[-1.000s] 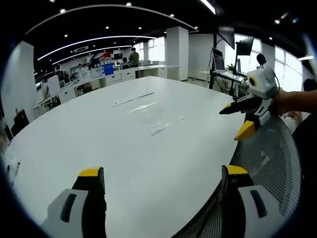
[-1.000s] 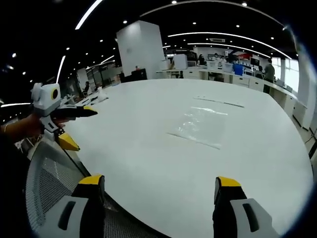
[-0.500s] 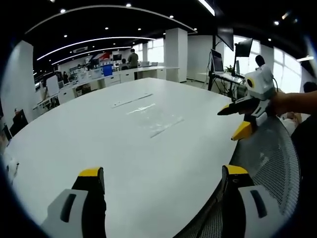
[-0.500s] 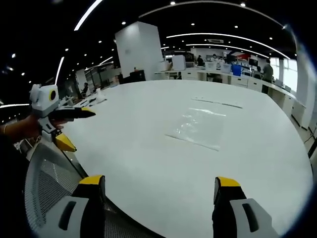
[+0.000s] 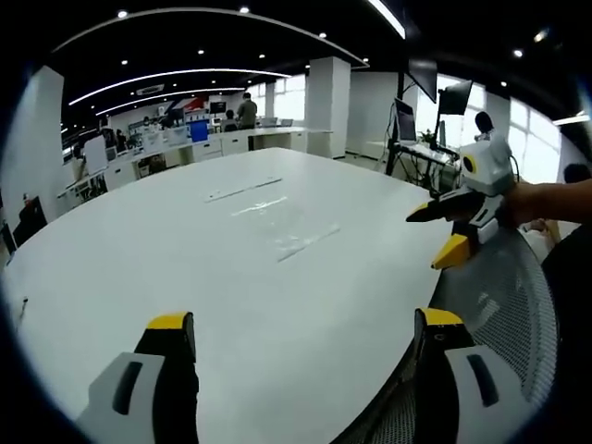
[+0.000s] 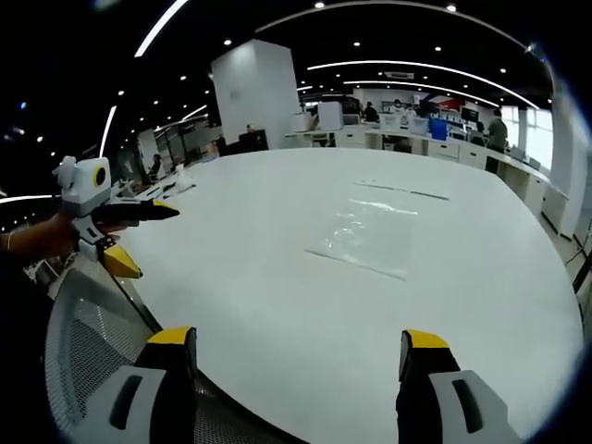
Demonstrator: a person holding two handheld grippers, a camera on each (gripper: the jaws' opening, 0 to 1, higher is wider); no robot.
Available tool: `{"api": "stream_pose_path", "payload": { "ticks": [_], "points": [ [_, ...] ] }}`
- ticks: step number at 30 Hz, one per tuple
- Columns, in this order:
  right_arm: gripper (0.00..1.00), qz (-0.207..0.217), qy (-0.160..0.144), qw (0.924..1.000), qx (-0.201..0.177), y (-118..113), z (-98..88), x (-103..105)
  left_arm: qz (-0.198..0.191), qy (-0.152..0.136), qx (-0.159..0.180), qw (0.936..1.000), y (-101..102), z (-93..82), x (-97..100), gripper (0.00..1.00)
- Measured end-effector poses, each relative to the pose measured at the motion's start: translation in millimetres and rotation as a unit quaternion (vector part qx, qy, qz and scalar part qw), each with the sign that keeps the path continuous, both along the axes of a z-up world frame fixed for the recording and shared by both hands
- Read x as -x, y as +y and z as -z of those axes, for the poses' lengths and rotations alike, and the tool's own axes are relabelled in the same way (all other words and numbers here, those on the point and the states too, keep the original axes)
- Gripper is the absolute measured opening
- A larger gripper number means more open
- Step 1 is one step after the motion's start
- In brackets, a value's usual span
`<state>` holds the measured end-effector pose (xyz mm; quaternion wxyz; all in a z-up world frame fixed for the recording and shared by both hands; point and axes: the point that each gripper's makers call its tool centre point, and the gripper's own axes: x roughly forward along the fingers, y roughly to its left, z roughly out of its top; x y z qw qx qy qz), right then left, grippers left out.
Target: Open the resealable bag by pulling the two sides of the seal apart until the entire bag opening is separated and visibly accessible.
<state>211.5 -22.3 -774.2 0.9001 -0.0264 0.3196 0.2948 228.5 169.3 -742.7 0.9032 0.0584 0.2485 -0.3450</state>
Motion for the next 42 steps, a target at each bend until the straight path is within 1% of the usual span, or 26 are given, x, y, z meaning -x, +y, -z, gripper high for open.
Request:
{"api": "stream_pose_path", "payload": {
  "ticks": [4,5,6,7,10,13,19,26,28,30,33,36,39,42],
  "points": [
    [0.90,0.001,0.003,1.0000,0.002,-0.6,1.4,-1.1,0.000,-0.001,-0.002,1.0000,0.6,0.5,-2.0,0.97],
    [0.90,0.001,0.003,1.0000,0.002,-0.5,1.7,-1.6,-0.008,-0.007,-0.018,0.9998,5.0,2.1,-4.9,0.97],
    [0.90,0.001,0.004,1.0000,0.002,-0.5,1.7,-2.0,-0.011,-0.010,-0.024,0.9996,6.6,2.8,-6.1,0.96],
    [0.90,0.002,0.003,1.0000,0.002,-0.4,1.4,-3.1,-0.006,-0.010,-0.025,0.9996,5.8,3.2,-5.6,0.96],
    [0.90,0.004,0.004,1.0000,0.001,-0.5,1.5,-5.4,0.003,-0.004,-0.018,0.9998,3.0,3.5,-5.2,0.96],
    [0.90,0.003,0.006,1.0000,0.004,-0.9,3.3,-7.9,0.006,-0.004,-0.021,0.9997,2.7,4.5,-7.1,0.96],
    [0.89,0.004,0.010,0.9999,0.008,1.8,7.6,-14.9,0.000,0.002,-0.015,0.9999,1.8,6.7,-12.6,0.96],
    [0.88,0.000,0.010,0.9999,0.003,12.2,7.1,-28.1,-0.015,0.005,0.002,0.9999,2.7,7.4,-15.9,0.94],
    [0.87,-0.011,0.001,0.9999,0.005,15.8,5.9,-33.0,-0.018,0.006,0.001,0.9998,3.5,7.8,-17.5,0.93],
    [0.85,-0.016,0.000,0.9999,0.005,17.8,6.7,-38.1,-0.023,0.006,-0.004,0.9997,5.8,8.7,-19.9,0.93],
    [0.85,-0.025,0.001,0.9997,0.008,20.6,8.2,-46.1,-0.027,0.007,0.001,0.9996,6.9,7.7,-22.4,0.92],
    [0.83,-0.032,-0.006,0.9994,0.010,23.9,5.4,-55.1,-0.023,0.007,-0.002,0.9997,6.8,9.3,-23.2,0.92],
    [0.82,-0.040,-0.015,0.9991,-0.005,30.1,2.1,-65.8,-0.017,0.016,-0.002,0.9997,5.3,13.0,-22.9,0.92],
    [0.80,-0.044,-0.014,0.9989,-0.009,33.6,4.0,-73.6,-0.006,0.015,-0.006,0.9998,1.7,13.8,-22.3,0.92]
  ]
}}
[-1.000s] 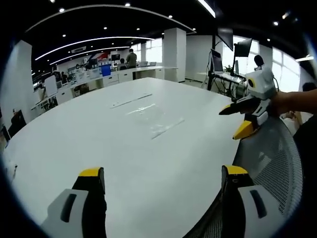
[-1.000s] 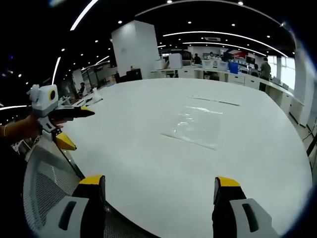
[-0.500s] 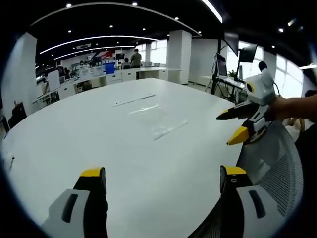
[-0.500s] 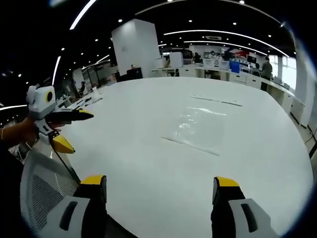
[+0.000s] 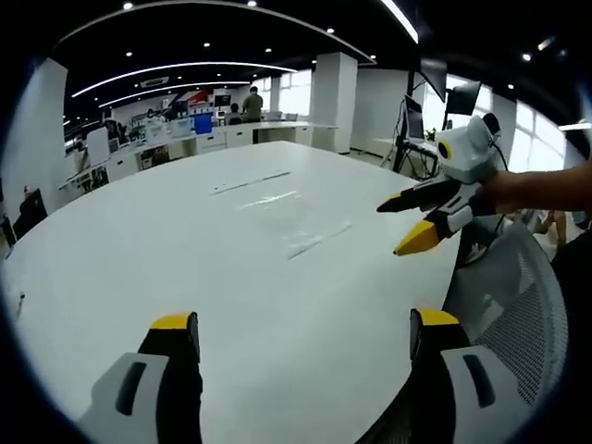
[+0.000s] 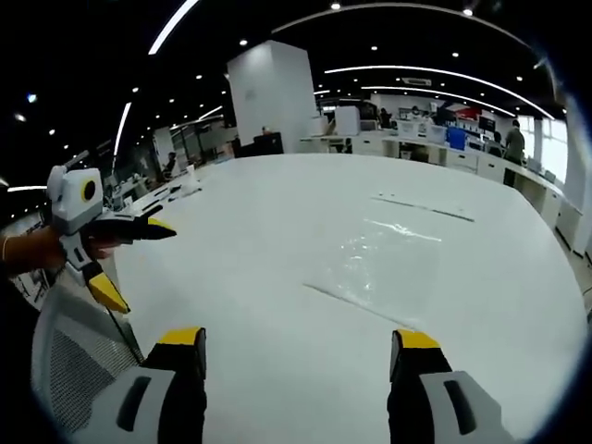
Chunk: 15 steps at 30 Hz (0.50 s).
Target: Open the resealable bag by pulling the two sides of the seal apart until the entire bag opening is separated and visibly accessible.
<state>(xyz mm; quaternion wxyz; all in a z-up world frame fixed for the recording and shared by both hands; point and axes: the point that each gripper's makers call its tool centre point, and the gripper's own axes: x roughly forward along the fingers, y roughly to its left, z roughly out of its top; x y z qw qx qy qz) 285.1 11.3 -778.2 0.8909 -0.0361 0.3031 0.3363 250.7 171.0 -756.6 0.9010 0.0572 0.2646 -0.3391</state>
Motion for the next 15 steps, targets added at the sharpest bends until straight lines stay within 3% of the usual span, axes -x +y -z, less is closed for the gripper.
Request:
{"api": "stream_pose_path", "payload": {
  "ticks": [5,8,15],
  "points": [
    [0.77,-0.005,-0.001,1.0000,0.002,4.6,2.0,-10.9,0.002,0.003,0.007,1.0000,-3.1,0.3,-0.2,0.92],
    [0.75,0.007,0.012,0.9996,-0.025,7.7,3.0,-17.6,0.000,0.005,0.010,0.9999,-3.0,1.2,-1.1,0.92],
    [0.71,0.003,0.013,0.9997,-0.020,11.2,7.8,-33.2,-0.004,0.006,0.013,0.9999,-1.6,1.2,-4.5,0.92]
  ]
}}
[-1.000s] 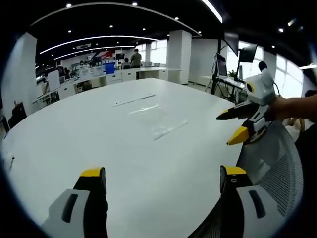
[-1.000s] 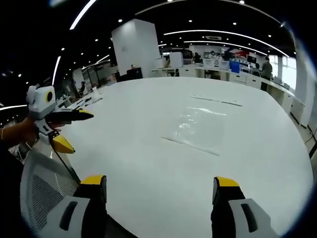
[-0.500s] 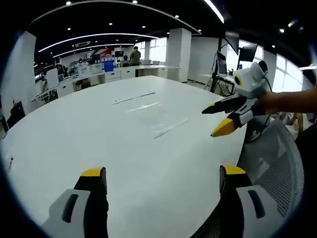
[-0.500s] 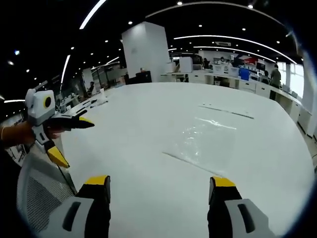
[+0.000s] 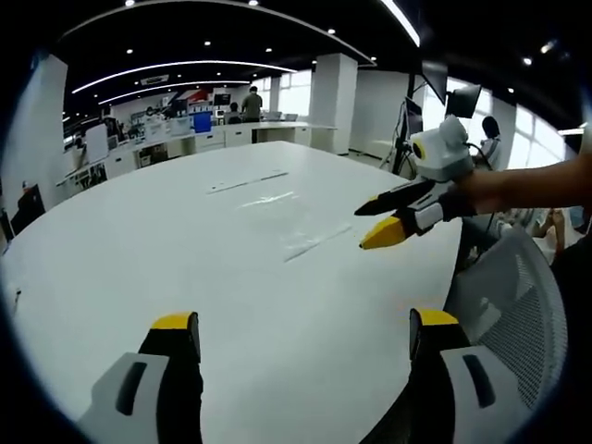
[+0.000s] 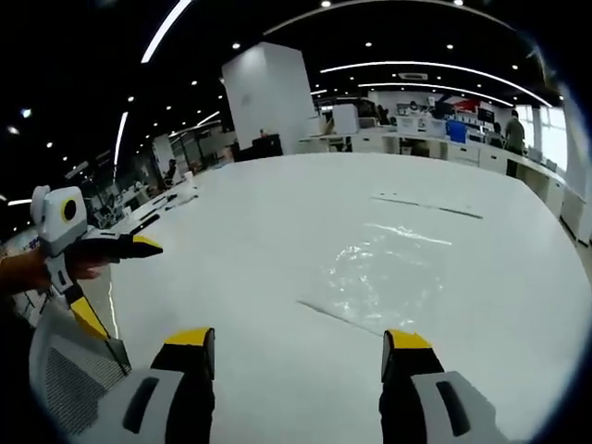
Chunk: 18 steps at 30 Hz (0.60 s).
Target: Open the resealable bag by pulling the two sides of the seal apart until the entire bag opening is separated and visibly accessible.
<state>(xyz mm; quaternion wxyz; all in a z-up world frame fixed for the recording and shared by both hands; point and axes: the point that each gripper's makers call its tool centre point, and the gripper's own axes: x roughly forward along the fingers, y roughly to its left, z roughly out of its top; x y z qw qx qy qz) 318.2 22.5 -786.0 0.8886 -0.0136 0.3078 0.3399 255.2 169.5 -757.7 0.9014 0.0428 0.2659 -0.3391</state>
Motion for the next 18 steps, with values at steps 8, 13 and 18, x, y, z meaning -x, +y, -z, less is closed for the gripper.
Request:
{"api": "stream_pose_path", "payload": {
  "ticks": [8,13,18],
  "points": [
    [0.56,0.011,-0.032,0.9991,0.026,-1.7,-0.5,-22.4,-0.001,0.006,-0.002,1.0000,0.8,2.7,-0.3,0.92],
    [0.47,0.001,-0.054,0.9972,0.051,3.2,2.6,-34.1,0.003,0.009,-0.005,0.9999,-0.5,4.5,0.5,0.92],
    [0.41,-0.015,-0.061,0.9965,0.054,16.6,12.8,-45.0,0.013,0.011,-0.007,0.9998,-5.9,3.1,1.6,0.92]
  ]
}}
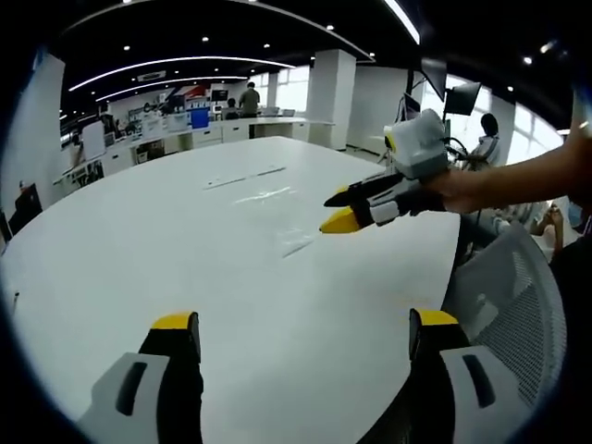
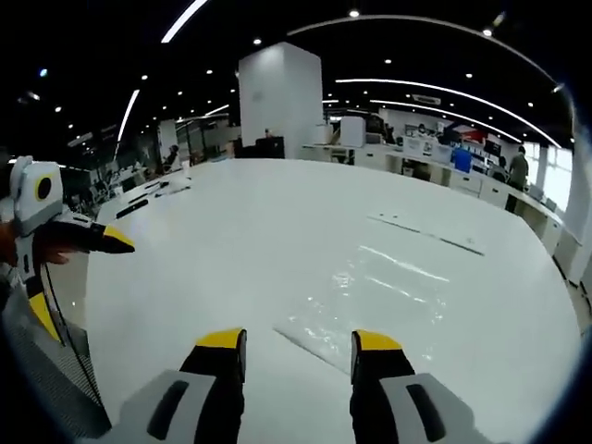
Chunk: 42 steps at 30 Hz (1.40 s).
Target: Open the resealable bag by pulling the two sides of the seal apart until the entire bag opening is separated and visibly accessible.
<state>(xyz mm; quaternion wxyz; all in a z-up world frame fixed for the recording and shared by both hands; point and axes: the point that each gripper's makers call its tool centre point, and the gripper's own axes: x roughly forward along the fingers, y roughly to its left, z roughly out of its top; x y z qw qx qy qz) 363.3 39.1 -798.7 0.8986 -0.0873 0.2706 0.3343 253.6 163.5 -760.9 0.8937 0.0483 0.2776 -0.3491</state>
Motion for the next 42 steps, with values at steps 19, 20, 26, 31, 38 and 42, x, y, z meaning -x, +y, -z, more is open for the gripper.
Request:
{"api": "stream_pose_path", "payload": {
  "ticks": [19,20,26,31,38,42],
  "points": [
    [0.32,-0.043,0.014,0.9950,0.090,6.9,45.9,-20.0,0.025,0.002,0.002,0.9997,-15.4,-1.6,3.5,0.92],
    [0.31,-0.047,0.013,0.9943,0.095,7.5,47.8,-20.6,0.024,0.002,0.002,0.9997,-14.4,-1.1,3.3,0.92],
    [0.28,-0.086,-0.038,0.9772,0.191,4.1,54.1,-25.6,0.021,0.006,-0.010,0.9997,-8.9,3.3,4.3,0.92],
    [0.25,-0.117,-0.077,0.9674,0.211,14.0,49.9,-25.3,0.013,0.011,-0.008,0.9998,-4.0,5.1,4.7,0.91],
    [0.14,-0.138,-0.100,0.9534,0.249,14.9,51.9,-27.5,0.017,0.015,-0.016,0.9996,-4.6,7.2,6.3,0.91],
    [0.08,-0.165,-0.107,0.9450,0.262,17.6,54.7,-23.7,0.019,0.016,-0.018,0.9995,-4.6,8.0,6.4,0.91]
  ]
}}
